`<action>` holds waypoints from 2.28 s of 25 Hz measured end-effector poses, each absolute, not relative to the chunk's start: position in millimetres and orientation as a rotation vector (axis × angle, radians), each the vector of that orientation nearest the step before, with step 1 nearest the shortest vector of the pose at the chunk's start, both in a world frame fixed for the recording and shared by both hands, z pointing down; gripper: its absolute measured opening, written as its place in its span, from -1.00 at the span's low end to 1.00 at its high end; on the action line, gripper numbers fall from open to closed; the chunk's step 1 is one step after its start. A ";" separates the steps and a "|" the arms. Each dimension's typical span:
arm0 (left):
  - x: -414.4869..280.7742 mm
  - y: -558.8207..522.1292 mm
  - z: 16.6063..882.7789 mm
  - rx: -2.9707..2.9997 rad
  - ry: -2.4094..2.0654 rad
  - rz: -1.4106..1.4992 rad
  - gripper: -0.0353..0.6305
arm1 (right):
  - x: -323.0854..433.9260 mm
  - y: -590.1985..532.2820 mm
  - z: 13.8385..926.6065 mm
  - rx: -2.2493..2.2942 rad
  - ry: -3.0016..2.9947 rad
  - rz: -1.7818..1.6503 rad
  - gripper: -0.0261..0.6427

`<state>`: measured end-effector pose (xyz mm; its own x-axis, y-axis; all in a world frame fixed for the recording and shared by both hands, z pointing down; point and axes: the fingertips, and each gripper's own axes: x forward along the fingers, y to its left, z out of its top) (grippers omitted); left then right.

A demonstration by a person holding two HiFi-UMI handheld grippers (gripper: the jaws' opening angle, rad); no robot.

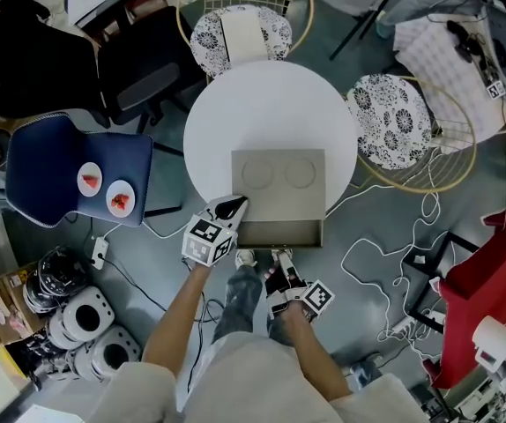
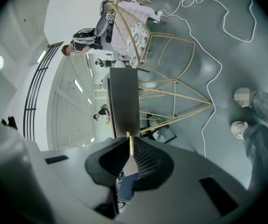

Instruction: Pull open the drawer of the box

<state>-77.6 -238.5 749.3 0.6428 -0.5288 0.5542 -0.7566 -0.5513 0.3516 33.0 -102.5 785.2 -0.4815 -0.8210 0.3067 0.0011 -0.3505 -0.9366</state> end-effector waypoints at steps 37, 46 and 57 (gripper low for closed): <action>-44.0 -226.5 692.6 2.356 -1.010 0.516 -0.86 | 76.7 -86.5 740.0 -1.109 1.290 -1.781 -0.88; -15.5 -208.4 632.4 2.419 -1.027 0.475 -0.86 | 115.5 -159.5 642.1 -1.450 2.171 -1.331 -0.88; 23.5 -181.0 563.4 2.517 -1.112 0.394 -0.86 | 101.1 -172.8 544.7 -1.525 2.966 -0.372 -0.88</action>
